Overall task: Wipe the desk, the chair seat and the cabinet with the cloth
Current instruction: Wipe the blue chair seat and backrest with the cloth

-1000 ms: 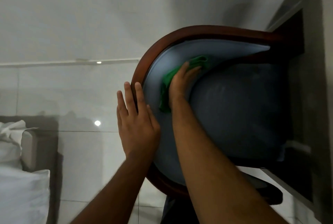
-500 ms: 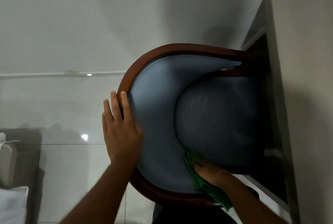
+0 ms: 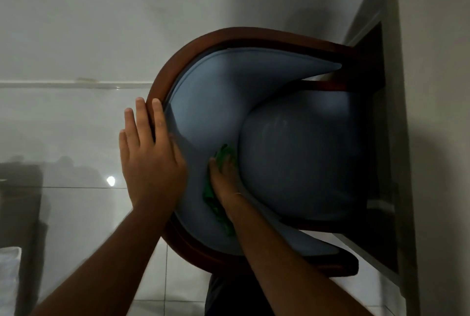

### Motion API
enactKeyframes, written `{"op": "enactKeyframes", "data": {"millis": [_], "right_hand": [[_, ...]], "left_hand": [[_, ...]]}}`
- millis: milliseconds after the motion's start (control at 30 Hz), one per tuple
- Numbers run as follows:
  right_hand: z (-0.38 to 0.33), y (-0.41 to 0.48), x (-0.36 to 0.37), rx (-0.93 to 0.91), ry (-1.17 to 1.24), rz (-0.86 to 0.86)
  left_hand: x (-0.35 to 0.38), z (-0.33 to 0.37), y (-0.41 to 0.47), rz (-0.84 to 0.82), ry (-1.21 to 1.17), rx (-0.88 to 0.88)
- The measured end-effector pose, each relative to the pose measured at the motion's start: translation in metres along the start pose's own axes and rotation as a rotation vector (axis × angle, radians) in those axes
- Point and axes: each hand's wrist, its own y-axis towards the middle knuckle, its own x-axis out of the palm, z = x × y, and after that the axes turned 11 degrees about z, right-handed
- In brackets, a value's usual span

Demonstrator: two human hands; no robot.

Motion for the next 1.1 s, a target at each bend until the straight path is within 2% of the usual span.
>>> {"op": "enactKeyframes", "data": {"millis": [100,200,333,400,533,667,733,833,967,1100], "right_hand": [[0.002,-0.001,-0.004,-0.094,-0.002,-0.030],[0.040,-0.008,-0.039,-0.142,-0.168,-0.177],[0.079,-0.011,-0.096,-0.033,-0.396,-0.360],[0.084,-0.009,-0.115,-0.020,-0.435,-0.358],[0.101,-0.001,-0.139,-0.051,-0.223,-0.190],[0.110,0.026,-0.145,-0.125,-0.020,0.218],[0.097,0.051,-0.148,-0.203,-0.036,0.317],[0.070,0.105,-0.155,-0.388,-0.240,0.396],[0.045,0.174,-0.159,-0.627,-0.879,0.406],[0.022,0.203,-0.152,-0.743,-0.964,0.503]], "left_hand": [[0.001,0.002,0.001,0.004,0.027,0.009],[0.001,0.004,0.001,0.001,0.041,0.006],[0.001,0.003,0.000,-0.003,0.036,0.005],[0.002,0.003,0.000,0.009,0.036,0.003],[0.003,0.004,-0.002,0.028,0.041,0.013],[0.006,0.002,-0.003,0.033,0.035,0.070],[0.007,0.002,-0.002,0.021,0.041,0.146],[0.008,0.001,0.000,0.006,0.039,0.186],[0.012,-0.002,-0.003,0.025,0.051,0.182],[0.019,-0.003,-0.002,0.079,0.074,0.207]]}}
